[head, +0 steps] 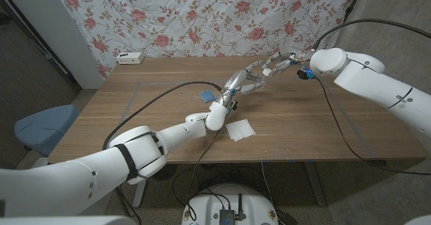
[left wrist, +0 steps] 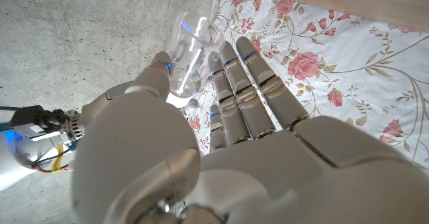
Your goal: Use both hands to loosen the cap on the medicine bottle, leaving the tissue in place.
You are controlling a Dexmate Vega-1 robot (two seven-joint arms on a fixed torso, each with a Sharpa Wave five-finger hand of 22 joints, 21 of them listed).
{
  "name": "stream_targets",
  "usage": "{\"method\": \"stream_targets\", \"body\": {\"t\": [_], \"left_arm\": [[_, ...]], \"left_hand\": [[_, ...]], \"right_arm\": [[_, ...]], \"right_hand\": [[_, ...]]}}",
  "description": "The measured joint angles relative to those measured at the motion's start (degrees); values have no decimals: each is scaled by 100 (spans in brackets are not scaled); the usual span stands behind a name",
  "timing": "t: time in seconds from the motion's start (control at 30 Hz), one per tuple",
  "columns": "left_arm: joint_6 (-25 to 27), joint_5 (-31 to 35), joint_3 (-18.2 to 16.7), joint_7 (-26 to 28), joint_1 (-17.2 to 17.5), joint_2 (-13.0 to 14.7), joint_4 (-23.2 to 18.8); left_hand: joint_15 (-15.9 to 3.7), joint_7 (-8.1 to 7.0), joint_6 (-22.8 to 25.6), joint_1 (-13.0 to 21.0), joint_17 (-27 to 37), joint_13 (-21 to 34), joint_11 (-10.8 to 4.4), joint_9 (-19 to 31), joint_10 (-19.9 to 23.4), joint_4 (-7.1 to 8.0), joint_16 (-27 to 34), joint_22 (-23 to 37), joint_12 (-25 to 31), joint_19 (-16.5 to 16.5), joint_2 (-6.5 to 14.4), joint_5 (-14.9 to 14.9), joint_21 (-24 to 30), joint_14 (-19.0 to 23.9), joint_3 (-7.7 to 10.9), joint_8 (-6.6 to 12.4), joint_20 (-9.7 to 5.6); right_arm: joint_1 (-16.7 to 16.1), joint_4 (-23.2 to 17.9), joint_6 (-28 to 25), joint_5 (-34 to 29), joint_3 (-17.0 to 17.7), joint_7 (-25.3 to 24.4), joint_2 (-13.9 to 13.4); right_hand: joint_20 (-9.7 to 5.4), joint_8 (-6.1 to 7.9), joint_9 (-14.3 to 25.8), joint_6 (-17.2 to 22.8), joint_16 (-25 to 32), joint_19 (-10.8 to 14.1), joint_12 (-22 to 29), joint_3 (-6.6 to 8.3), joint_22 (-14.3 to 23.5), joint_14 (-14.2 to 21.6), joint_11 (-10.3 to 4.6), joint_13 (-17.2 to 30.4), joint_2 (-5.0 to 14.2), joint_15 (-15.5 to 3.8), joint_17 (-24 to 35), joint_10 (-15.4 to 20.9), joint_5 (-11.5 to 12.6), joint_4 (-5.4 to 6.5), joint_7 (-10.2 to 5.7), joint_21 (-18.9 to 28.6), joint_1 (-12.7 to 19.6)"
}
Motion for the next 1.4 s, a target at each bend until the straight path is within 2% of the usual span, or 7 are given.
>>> {"method": "stream_targets", "body": {"t": [0.1,0.23,0.3,0.5,0.97,1.2,1.4], "left_arm": [[-2,6,-6,3,10,9,-16],[-2,14,-20,11,24,24,-45],[-2,18,-25,13,32,32,-59],[-3,24,-42,15,49,45,-87],[15,31,-64,25,66,52,-100],[18,35,-66,36,66,48,-79],[18,35,-65,45,61,32,-39]], "left_hand": [[0,32,32,0,0,-2,0,0,0,0,0,0,-1,-22,0,0,-1,0,0,0,22],[0,19,44,0,0,-2,0,0,0,0,0,0,-2,-32,0,0,-27,0,0,0,32],[0,10,54,0,0,-1,0,0,0,0,0,0,-1,-44,0,-1,-27,0,-1,0,19],[0,10,54,-1,0,0,0,0,0,10,0,0,21,-52,1,-2,-27,0,10,0,11],[0,30,95,-25,0,2,0,0,0,26,0,0,17,-52,25,-10,-27,0,24,0,11],[0,20,104,-25,0,3,0,0,0,26,0,0,12,-52,24,0,-25,0,24,0,11],[0,20,104,-24,0,3,0,0,0,26,0,0,-2,-51,24,13,-25,0,24,0,11]], "right_arm": [[2,-4,15,14,4,11,-2],[2,-9,39,31,15,13,-2],[2,-12,46,35,17,13,-2],[-5,-26,51,43,25,-3,-2],[-33,-18,79,91,60,-52,5],[-35,7,103,116,63,-52,5],[-13,38,123,122,60,-10,-1]], "right_hand": [[0,0,-27,72,0,0,0,2,0,-3,-61,0,-2,-3,24,19,-16,2,-71,0,48],[0,0,-60,171,0,0,0,25,0,-53,-268,-15,5,-54,24,59,-21,25,-169,0,160],[-11,0,-78,209,0,-11,0,25,0,-69,-317,-29,6,-95,24,52,-21,26,-207,0,221],[-42,1,-126,286,0,-42,0,70,0,-110,-456,-30,19,-155,51,88,-43,25,-198,1,369],[-72,1,-184,480,0,-154,0,117,0,-183,-571,-29,72,-290,50,123,-43,23,-207,-37,574],[-9,2,-211,500,0,-219,-44,117,0,-194,-602,-28,72,-297,49,91,-43,23,-187,-42,652],[53,-155,-260,342,-32,-339,-93,116,0,-322,-604,-28,35,-230,77,-4,-64,23,-209,-64,686]]}}
